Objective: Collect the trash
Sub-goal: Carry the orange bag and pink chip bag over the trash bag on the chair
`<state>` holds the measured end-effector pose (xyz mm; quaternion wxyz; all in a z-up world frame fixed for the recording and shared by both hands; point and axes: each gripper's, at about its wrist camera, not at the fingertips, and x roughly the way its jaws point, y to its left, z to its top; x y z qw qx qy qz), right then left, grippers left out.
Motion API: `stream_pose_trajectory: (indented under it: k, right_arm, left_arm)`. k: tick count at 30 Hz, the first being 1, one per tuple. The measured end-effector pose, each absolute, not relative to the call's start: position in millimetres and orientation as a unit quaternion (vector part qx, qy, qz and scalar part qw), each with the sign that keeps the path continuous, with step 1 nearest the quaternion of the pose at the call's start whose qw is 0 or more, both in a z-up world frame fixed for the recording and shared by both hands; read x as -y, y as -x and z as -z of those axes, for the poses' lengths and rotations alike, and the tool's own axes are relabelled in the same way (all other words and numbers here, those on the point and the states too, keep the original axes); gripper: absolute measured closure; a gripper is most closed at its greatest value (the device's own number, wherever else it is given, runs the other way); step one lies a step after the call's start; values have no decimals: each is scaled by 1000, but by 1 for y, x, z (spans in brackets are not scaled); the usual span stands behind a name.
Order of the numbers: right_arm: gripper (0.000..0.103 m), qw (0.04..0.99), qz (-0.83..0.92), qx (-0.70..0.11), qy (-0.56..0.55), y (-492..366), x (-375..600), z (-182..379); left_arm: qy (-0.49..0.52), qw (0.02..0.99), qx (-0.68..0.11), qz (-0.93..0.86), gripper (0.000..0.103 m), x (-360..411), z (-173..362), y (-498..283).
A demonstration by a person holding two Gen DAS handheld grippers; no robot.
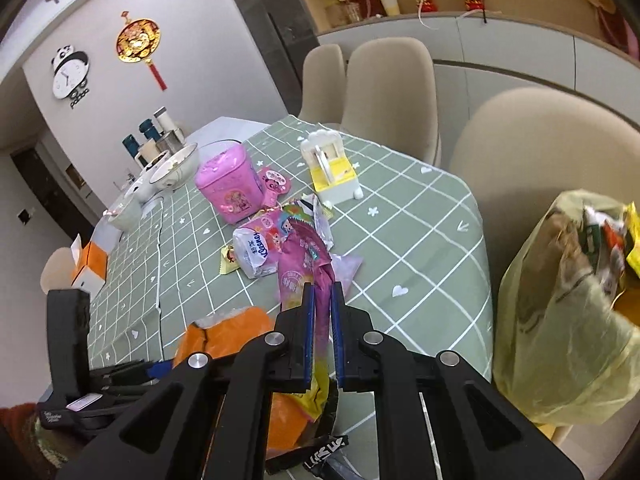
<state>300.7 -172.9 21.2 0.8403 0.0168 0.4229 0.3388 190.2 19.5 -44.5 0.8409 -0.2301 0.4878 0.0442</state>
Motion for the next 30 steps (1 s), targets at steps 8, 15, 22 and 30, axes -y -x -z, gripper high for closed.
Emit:
stream_pose_trajectory:
  k: [8, 15, 22, 30]
  right_arm:
    - [93, 856, -328, -399, -33, -280, 190, -52]
    - [93, 880, -313, -357, -21, -253, 192, -93]
    - [94, 901, -277, -334, -15, -229, 210, -116]
    - [93, 917, -230, -325, -19, -217, 247, -126]
  left_arm:
    - [158, 892, -421, -38, 95, -35, -18, -190]
    - [125, 922, -365, -41, 95, -61, -69, -180]
    - [111, 937, -332, -11, 95, -52, -99, -180]
    - [84, 947, -308, 39, 95, -16, -121, -184]
